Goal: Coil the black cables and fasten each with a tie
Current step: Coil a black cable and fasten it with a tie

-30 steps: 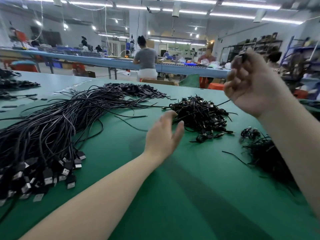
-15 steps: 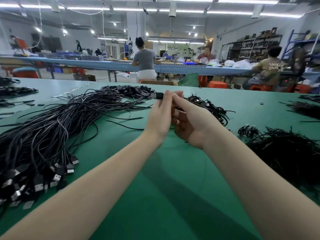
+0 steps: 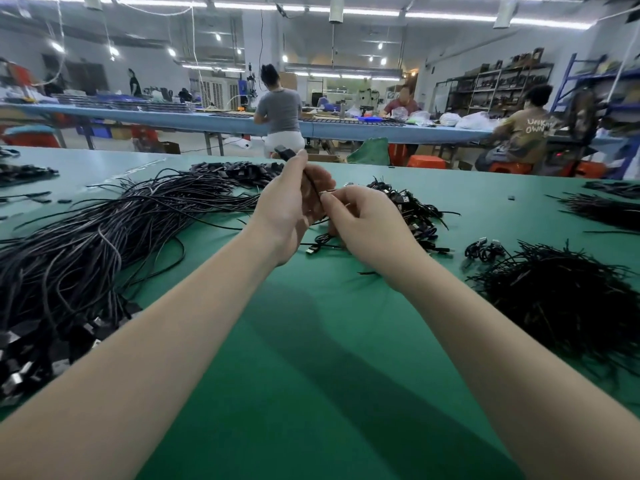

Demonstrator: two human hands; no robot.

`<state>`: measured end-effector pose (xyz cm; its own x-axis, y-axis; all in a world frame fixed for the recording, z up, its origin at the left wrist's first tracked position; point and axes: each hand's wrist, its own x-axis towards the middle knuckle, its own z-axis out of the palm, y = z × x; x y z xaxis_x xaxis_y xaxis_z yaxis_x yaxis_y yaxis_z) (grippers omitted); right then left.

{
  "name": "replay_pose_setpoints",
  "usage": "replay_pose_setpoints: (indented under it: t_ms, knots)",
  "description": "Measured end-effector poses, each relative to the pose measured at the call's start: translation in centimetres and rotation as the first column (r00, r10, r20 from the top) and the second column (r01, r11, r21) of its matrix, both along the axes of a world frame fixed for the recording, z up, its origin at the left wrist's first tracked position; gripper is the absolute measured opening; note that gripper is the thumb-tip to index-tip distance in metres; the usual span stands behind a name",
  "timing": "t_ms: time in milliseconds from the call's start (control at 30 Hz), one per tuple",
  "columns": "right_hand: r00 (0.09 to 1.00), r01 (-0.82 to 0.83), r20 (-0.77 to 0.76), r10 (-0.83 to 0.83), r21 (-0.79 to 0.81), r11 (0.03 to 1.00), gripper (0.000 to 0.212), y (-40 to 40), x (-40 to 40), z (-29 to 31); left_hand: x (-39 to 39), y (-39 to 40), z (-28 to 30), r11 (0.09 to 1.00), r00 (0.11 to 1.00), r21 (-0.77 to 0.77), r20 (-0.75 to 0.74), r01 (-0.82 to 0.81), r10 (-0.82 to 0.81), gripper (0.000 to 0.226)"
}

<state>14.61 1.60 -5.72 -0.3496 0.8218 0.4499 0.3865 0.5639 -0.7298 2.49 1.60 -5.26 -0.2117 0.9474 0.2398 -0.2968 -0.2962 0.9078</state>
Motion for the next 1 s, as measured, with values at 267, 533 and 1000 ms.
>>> replay_pose_setpoints:
  t_ms: [267,533,1000]
  knots:
    - [0.926,-0.371,-0.178,0.334,-0.258,0.892,0.030,0.3,0.2,-0.5,-1.9,-1.7,3.5,0.992,0.985,-0.043,-0.118,0.119,-0.123,0.049]
    - [0.945,-0.302,-0.005,0.328,-0.399,0.866,0.045,1.0,2.7,0.5,-5.1,-4.2,4.7,0.660,0.578,-0.267,-0.329,0.702,-0.747,0.046]
    - [0.847,-0.492,-0.096,0.523,-0.518,0.700,0.031,0.7,1.2,-2.2,-4.9,-4.6,6.1,0.845,0.848,0.097,-0.133,0.526,-0.513,0.047]
